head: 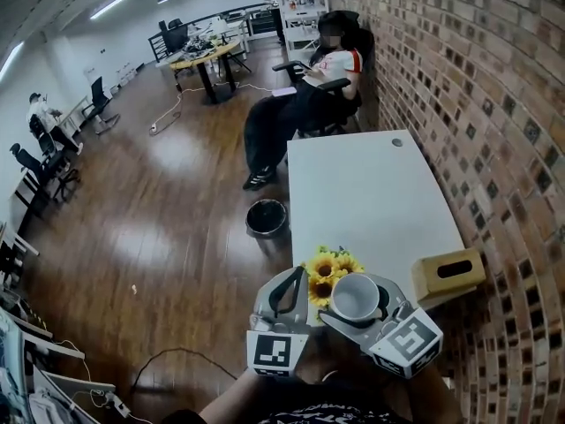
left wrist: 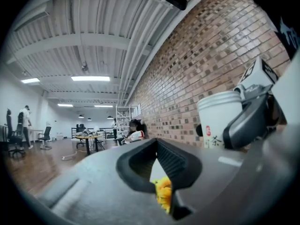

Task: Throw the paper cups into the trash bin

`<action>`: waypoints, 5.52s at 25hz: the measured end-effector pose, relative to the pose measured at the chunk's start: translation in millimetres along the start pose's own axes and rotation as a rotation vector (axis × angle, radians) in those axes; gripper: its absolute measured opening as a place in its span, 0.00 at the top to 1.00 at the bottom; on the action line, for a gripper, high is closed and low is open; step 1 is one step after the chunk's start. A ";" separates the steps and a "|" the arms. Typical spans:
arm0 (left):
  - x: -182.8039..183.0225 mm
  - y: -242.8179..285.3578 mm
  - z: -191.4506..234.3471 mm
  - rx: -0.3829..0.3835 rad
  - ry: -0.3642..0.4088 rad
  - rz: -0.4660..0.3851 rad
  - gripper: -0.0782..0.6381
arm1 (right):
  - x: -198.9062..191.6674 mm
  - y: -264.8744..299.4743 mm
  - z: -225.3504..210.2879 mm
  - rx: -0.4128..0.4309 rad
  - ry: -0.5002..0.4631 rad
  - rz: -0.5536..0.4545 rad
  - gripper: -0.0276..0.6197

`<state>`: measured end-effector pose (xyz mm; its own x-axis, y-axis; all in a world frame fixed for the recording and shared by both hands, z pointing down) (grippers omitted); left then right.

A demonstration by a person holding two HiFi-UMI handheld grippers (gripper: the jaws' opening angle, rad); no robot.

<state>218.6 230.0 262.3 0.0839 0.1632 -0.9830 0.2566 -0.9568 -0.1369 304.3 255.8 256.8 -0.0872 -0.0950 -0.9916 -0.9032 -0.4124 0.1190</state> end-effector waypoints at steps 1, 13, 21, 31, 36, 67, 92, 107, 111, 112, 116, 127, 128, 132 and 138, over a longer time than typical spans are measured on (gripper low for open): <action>-0.1 -0.1 2.8 -0.005 0.003 -0.004 0.88 | 2.0 0.8 -0.9 -0.013 -0.008 -0.005 0.44; -26.5 -22.0 128.4 0.072 -0.045 0.048 0.88 | 8.8 98.4 15.8 -0.066 0.018 -0.047 0.43; -48.1 -40.9 250.5 0.083 -0.077 0.086 0.88 | 23.7 204.0 21.3 -0.142 0.100 -0.098 0.43; -72.6 -62.8 338.2 0.072 -0.085 0.101 0.88 | 1.9 291.4 39.9 -0.211 0.176 -0.074 0.43; -75.0 -63.0 348.2 0.083 -0.104 0.102 0.88 | -9.5 304.1 37.5 -0.201 0.201 -0.041 0.43; -114.4 100.3 416.9 0.063 -0.096 0.128 0.88 | -19.1 429.0 -136.3 -0.242 0.063 -0.129 0.43; -204.8 300.1 443.3 -0.045 -0.150 0.278 0.88 | -85.5 485.3 -281.6 -0.339 0.200 0.010 0.43; -364.8 296.6 475.0 -0.087 -0.201 0.462 0.88 | -217.8 565.6 -294.3 -0.405 0.281 0.164 0.43; -416.9 296.5 472.5 -0.102 -0.208 0.516 0.88 | -266.9 584.0 -304.4 -0.427 0.308 0.212 0.43; -431.8 296.1 471.9 -0.103 -0.210 0.537 0.88 | -277.6 588.5 -307.2 -0.430 0.312 0.220 0.43; -484.8 303.9 478.1 -0.064 -0.227 0.557 0.88 | -308.6 604.9 -315.1 -0.429 0.322 0.228 0.43; -582.1 311.8 488.6 -0.064 -0.226 0.695 0.88 | -381.9 627.0 -322.7 -0.434 0.378 0.349 0.43; -589.8 309.7 485.3 -0.078 -0.227 0.712 0.88 | -392.7 628.3 -322.9 -0.439 0.397 0.369 0.43; -626.9 302.1 469.8 -0.122 -0.250 0.803 0.88 | -437.6 632.8 -323.5 -0.442 0.440 0.467 0.43; -677.9 290.5 457.1 -0.130 -0.289 0.937 0.88 | -489.7 640.8 -326.6 -0.433 0.481 0.595 0.43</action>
<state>-203.8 -268.6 833.1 0.0730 -0.7284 -0.6812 0.3115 -0.6322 0.7094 -94.5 -257.8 834.9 -0.2188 -0.7347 -0.6421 -0.5171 -0.4708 0.7149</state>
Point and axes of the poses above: the fingertips, and each gripper's own axes: y forward along the fingers, z to its left, x out of its top, the point moved 2 cm from there along -y, backward along the fingers, and after that the axes turned 5 degrees about -z, right-handed, at the moved point
